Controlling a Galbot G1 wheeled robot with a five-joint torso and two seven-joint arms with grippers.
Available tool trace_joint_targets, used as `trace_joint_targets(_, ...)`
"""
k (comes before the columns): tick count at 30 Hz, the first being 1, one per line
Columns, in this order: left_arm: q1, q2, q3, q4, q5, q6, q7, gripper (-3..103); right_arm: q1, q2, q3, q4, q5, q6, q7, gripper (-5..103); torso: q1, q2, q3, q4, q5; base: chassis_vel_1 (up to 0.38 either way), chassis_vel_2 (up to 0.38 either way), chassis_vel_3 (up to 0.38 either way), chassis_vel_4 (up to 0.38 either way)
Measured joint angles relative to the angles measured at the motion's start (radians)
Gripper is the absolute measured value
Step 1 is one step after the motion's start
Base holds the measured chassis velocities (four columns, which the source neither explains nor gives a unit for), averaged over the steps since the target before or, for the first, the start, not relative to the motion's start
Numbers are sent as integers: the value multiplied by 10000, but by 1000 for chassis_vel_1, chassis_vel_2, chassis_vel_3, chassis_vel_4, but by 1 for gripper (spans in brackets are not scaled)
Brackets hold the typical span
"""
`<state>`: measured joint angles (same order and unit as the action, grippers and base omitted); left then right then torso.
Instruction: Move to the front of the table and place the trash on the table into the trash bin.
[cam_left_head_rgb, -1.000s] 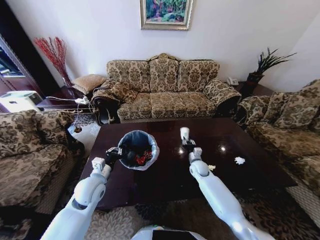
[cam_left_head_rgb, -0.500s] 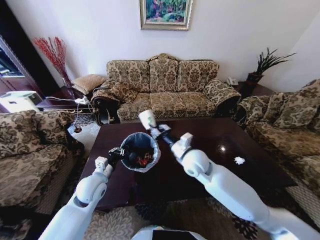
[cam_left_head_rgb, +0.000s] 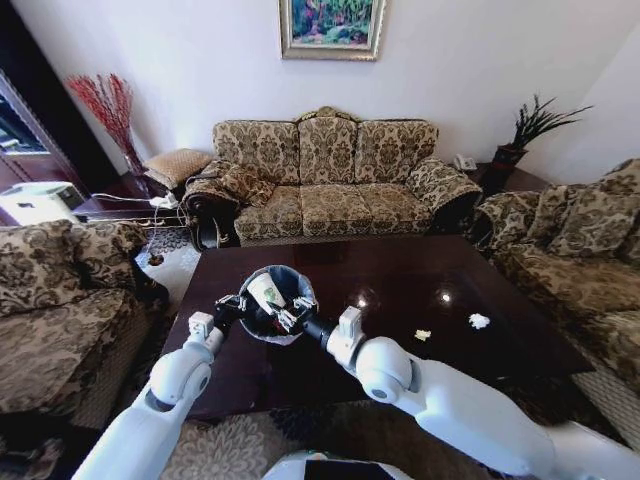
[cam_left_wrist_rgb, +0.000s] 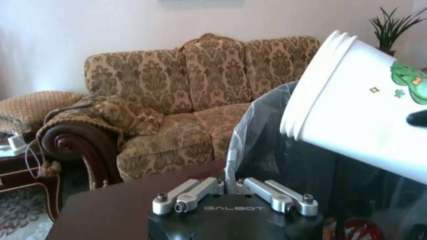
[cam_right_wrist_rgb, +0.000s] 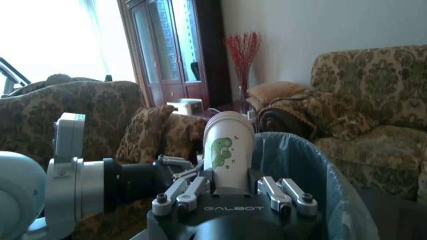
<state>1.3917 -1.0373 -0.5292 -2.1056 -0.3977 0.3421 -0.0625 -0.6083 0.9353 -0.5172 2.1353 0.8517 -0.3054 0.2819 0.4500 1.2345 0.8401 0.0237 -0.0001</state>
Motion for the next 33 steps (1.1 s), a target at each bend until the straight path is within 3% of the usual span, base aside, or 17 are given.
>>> trace_joint_targets(12,13,-37,-38,-12,4,-12,-13,3,50,-116,83,45,9,-79,52,28,0,0,0,-2,0,0,0,0,0)
trace_joint_targets(18,12,-48,-63,-87,7,-18,-29,3,-7,-122,162,42,8,-121,41,42,0,0,0,-3,1,0,0,0,0)
trace_joint_targets(19,21,-58,-75,-95,7,-20,-32,3,-7,-113,183,35,12,-127,41,52,0,0,0,-3,0,0,0,0,0)
trace_joint_targets(21,28,-66,-83,-97,8,-20,-35,3,-7,-100,197,20,12,-130,40,52,0,0,0,-2,0,0,0,0,0)
trace_joint_targets(28,40,-70,-124,-139,11,-22,-43,3,-20,-11,240,-66,-51,-113,23,85,0,0,0,-2,0,0,0,0,0)
trace_joint_targets(30,39,-70,-125,-139,11,-22,-44,3,-31,16,255,-52,-80,-57,24,85,1,0,0,-2,0,0,0,0,0)
trace_joint_targets(32,37,-94,-128,-139,11,-22,-46,3,-49,49,324,97,-217,111,48,95,1,0,0,-2,1,0,0,0,0)
trace_joint_targets(33,37,-94,-128,-139,11,-22,-46,3,-49,49,324,97,-217,111,48,95,1,0,0,-2,1,0,0,0,0)
